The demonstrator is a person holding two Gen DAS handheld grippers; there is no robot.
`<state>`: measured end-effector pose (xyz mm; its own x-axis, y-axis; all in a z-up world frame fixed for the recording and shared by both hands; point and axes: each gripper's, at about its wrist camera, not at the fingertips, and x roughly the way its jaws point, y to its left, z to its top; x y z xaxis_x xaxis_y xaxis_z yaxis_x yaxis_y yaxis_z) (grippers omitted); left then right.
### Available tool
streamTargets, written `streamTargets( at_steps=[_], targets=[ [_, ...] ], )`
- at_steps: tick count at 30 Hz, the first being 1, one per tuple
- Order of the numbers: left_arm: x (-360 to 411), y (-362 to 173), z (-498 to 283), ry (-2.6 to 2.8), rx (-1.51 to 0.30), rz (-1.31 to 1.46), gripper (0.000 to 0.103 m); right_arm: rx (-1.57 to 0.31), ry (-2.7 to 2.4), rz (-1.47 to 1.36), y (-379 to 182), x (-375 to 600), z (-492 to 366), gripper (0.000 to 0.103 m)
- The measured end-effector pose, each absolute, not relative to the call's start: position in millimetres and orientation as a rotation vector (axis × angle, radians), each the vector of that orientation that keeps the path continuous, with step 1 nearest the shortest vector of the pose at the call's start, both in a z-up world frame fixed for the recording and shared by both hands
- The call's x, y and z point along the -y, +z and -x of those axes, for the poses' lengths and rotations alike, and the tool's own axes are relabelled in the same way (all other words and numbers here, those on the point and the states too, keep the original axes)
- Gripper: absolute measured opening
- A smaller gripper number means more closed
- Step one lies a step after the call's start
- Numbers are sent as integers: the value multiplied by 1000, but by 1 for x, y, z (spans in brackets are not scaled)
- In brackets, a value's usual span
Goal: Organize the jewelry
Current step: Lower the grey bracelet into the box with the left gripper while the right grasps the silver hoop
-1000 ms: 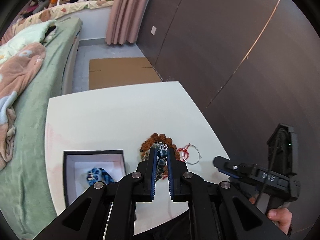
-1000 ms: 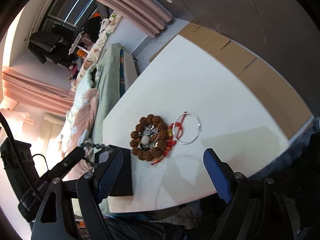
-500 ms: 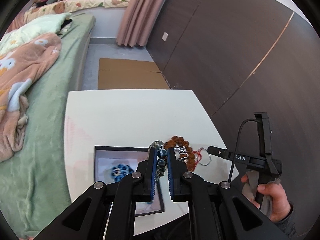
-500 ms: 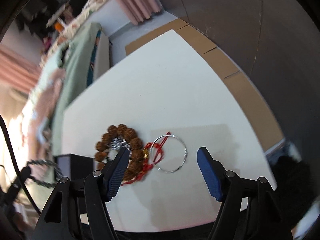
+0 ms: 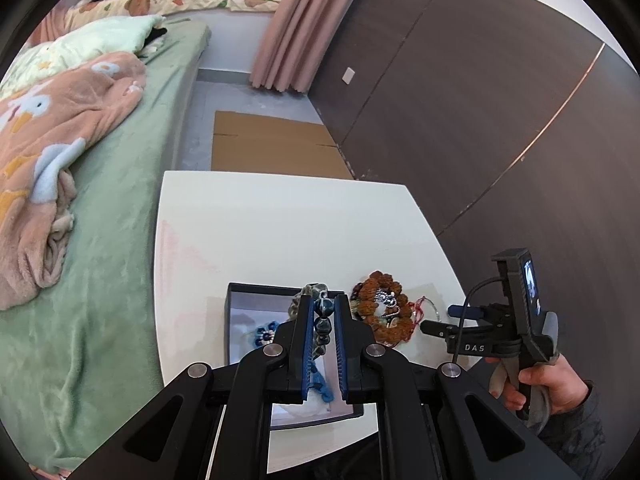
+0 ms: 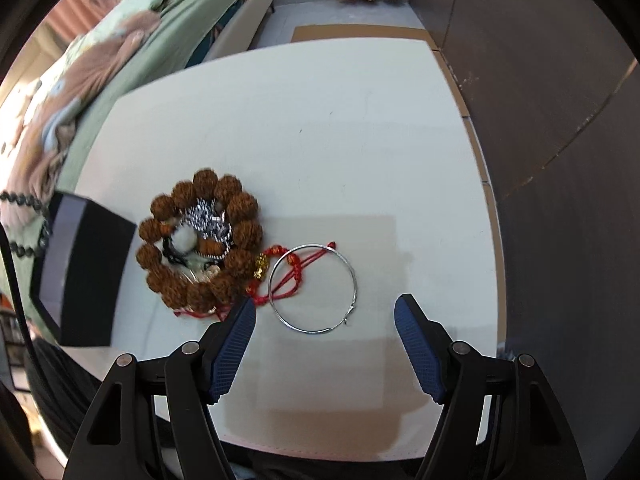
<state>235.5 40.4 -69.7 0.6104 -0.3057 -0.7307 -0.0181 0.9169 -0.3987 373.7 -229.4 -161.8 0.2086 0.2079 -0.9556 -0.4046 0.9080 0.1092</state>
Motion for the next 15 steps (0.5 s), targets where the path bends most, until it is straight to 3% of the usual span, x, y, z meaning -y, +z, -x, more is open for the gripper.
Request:
streamTargets(
  at_steps=[15],
  targets=[
    [-43, -84, -244, -104, -967, 375, 10, -1193, 486, 245, -170, 225, -372, 73]
  ],
)
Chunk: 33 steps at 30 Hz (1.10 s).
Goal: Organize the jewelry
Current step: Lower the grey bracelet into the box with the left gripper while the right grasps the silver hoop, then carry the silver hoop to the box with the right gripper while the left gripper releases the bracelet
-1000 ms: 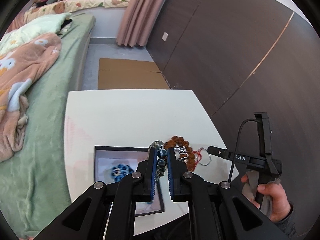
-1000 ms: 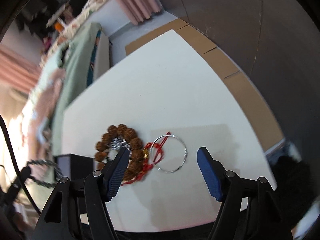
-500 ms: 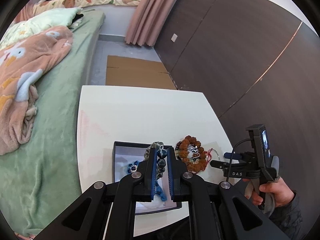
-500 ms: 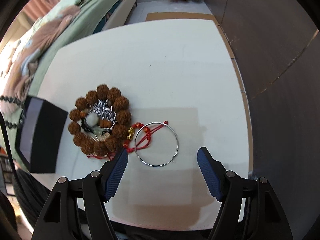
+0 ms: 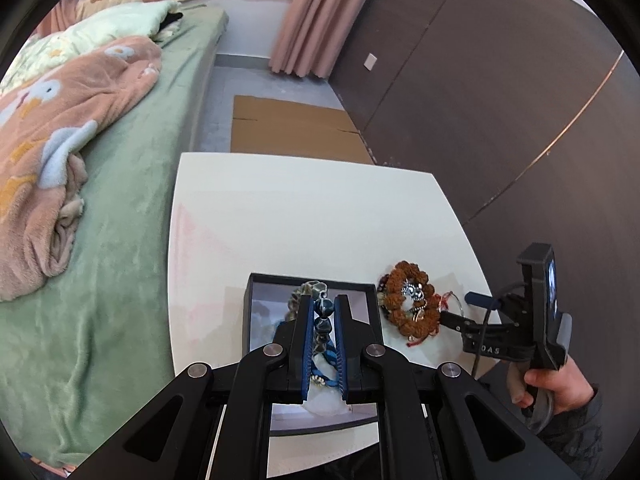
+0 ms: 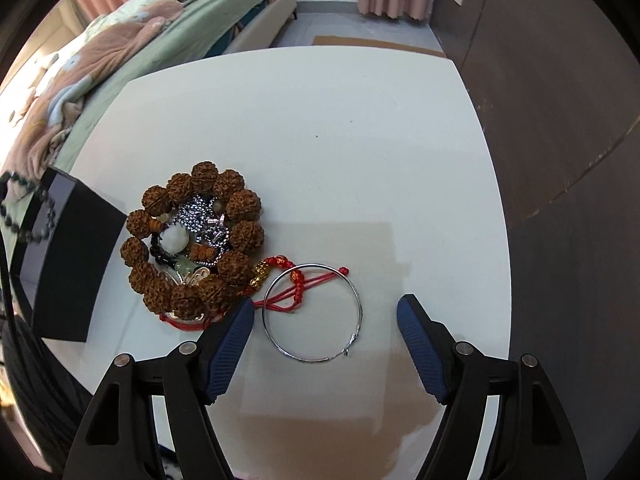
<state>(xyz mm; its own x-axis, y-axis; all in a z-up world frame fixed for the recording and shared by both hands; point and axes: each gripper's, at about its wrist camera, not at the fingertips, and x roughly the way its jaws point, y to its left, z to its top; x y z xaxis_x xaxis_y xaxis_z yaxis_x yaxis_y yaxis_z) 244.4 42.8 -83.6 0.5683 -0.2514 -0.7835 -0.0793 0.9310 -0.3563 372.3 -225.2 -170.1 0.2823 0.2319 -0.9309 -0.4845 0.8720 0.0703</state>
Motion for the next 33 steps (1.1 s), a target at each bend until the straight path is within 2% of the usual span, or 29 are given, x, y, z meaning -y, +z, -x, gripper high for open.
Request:
streamTargets(
  at_steps=[1, 2, 3, 11, 19, 20, 22, 23, 24, 25, 26, 33],
  targets=[
    [-42, -83, -245, -102, -968, 372, 10, -1185, 487, 246, -170, 226, -371, 68],
    [-40, -83, -245, -102, -969, 366, 10, -1175, 468, 265, -169, 228, -371, 53],
    [-38, -83, -245, -102, -972, 361, 10, -1165, 453, 282, -168, 228, -371, 48],
    [-19, -90, -244, -114, -1002, 329, 10, -1137, 461, 200, -161, 241, -358, 46],
    [-11, -96, -252, -154, -1074, 340, 11, -1055, 498, 74, -126, 247, -341, 46],
    [-12, -97, -253, -151, -1088, 348, 13, -1046, 505, 68, -121, 246, -338, 46],
    [-13, -97, -253, -144, -1095, 351, 27, -1024, 522, 65, -110, 240, -333, 46],
    [-16, -95, -252, -141, -1087, 356, 45, -1016, 529, 65, -106, 238, -332, 46],
    [-18, -92, -251, -137, -1076, 361, 57, -1005, 541, 65, -100, 233, -329, 46],
    [-20, -89, -249, -133, -1062, 366, 61, -997, 549, 65, -97, 230, -324, 46],
    [-24, -85, -248, -132, -1045, 374, 64, -991, 557, 66, -94, 227, -322, 46],
    [-47, -69, -237, -110, -1003, 398, 65, -950, 635, 71, -73, 185, -314, 46]
  ],
)
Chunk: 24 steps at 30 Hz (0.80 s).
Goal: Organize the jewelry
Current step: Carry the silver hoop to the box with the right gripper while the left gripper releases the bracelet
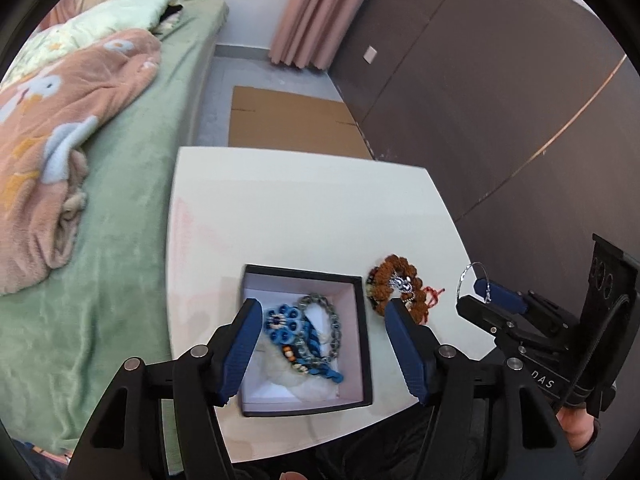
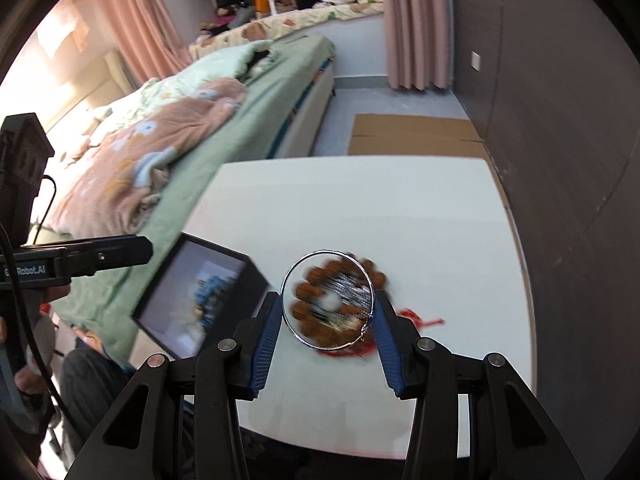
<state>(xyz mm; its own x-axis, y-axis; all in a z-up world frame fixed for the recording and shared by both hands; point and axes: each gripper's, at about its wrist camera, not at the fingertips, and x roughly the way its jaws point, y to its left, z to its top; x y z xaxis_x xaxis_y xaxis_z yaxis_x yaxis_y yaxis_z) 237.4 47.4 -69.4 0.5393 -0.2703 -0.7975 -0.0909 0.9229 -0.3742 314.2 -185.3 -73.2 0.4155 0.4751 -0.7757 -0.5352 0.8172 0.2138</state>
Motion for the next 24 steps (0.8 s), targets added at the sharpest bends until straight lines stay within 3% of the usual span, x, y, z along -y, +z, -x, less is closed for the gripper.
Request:
streamTargets(
  at_steps=[14, 17, 24],
  targets=[
    [-102, -56, -214, -2, -939, 447, 65, -988, 853, 26, -73, 98, -312, 47],
    [-100, -55, -213, -7, -927, 443, 65, -1083, 861, -41, -86, 101, -321, 62],
    [-77, -60, -221, -61, -948, 432, 65, -1085, 787, -184, -91, 153, -328, 68]
  ],
)
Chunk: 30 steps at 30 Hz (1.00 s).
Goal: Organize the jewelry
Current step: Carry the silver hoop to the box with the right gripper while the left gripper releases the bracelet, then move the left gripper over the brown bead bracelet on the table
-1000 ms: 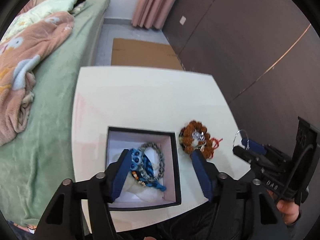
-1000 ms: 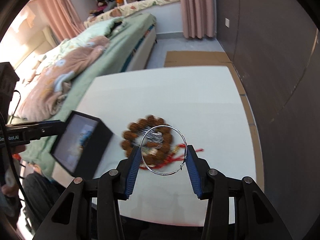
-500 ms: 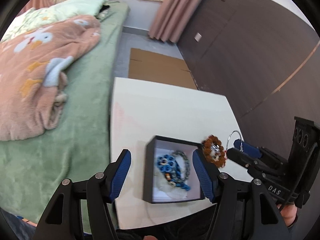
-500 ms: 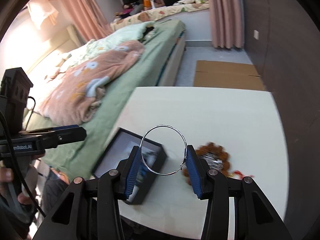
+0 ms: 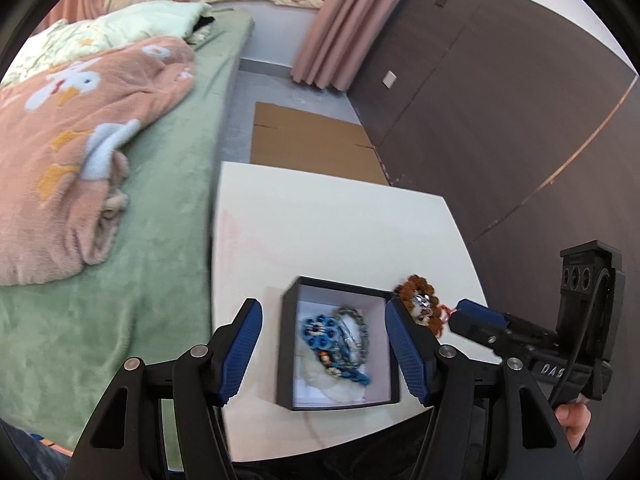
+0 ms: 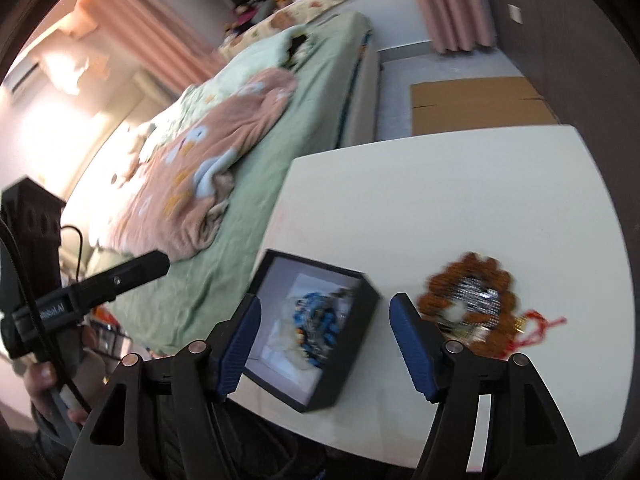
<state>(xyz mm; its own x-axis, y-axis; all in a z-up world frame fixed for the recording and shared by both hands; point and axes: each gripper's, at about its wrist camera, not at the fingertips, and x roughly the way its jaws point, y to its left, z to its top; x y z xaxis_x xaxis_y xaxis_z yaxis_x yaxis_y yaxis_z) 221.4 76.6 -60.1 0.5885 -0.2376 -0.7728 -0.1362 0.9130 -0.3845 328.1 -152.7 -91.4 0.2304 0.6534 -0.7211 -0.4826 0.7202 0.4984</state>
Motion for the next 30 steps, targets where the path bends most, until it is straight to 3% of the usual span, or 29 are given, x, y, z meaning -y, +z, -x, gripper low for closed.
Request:
streamTargets(
  at_steps=[12, 16, 18, 30],
  targets=[
    [-8, -52, -236, -182, -945, 323, 65, -1059, 641, -376, -99, 249, -325, 69],
    [10, -56, -243, -193, -969, 288, 53, -1057, 621, -415, -105, 267, -324, 69],
    [20, -61, -249, -190, -1004, 264, 40, -1050, 609, -423, -107, 275, -321, 69],
    [66, -93, -281, -229, -1131, 207, 38, -1045, 539, -466, -127, 311, -317, 69]
  ],
)
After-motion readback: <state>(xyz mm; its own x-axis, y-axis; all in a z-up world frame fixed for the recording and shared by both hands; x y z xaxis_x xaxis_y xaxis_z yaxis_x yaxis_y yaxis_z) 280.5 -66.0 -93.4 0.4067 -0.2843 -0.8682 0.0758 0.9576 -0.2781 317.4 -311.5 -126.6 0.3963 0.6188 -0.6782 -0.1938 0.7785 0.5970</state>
